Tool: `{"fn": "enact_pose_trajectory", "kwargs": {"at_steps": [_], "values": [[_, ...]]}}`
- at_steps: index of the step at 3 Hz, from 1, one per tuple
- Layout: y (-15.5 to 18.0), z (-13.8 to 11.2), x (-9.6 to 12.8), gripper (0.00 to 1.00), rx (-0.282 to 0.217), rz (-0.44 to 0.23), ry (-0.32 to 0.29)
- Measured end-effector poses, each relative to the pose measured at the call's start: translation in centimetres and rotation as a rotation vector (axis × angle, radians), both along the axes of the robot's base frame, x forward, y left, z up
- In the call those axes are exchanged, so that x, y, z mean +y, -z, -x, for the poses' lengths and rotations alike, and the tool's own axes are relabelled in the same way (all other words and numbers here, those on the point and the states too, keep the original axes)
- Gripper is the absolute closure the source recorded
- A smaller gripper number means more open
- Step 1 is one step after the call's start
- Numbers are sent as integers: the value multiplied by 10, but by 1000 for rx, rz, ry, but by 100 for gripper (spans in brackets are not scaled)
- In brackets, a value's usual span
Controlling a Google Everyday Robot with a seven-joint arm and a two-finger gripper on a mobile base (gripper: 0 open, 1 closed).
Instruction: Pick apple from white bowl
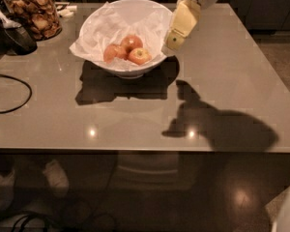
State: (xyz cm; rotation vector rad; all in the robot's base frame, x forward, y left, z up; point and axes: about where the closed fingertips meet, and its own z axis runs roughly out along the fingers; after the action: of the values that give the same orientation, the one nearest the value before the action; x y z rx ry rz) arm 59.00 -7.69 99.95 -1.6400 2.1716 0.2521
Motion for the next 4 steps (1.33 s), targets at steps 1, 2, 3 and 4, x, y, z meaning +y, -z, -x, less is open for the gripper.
{"fn": "enact_pose_trajectory", "kwargs": {"at_steps": [1, 2, 3, 4], "values": [[0, -9, 14, 13, 3, 2, -19], [-1, -17, 23, 16, 1, 2, -25], [-2, -29, 23, 14, -5, 2, -6], [2, -47, 18, 17, -6, 20, 31]]}}
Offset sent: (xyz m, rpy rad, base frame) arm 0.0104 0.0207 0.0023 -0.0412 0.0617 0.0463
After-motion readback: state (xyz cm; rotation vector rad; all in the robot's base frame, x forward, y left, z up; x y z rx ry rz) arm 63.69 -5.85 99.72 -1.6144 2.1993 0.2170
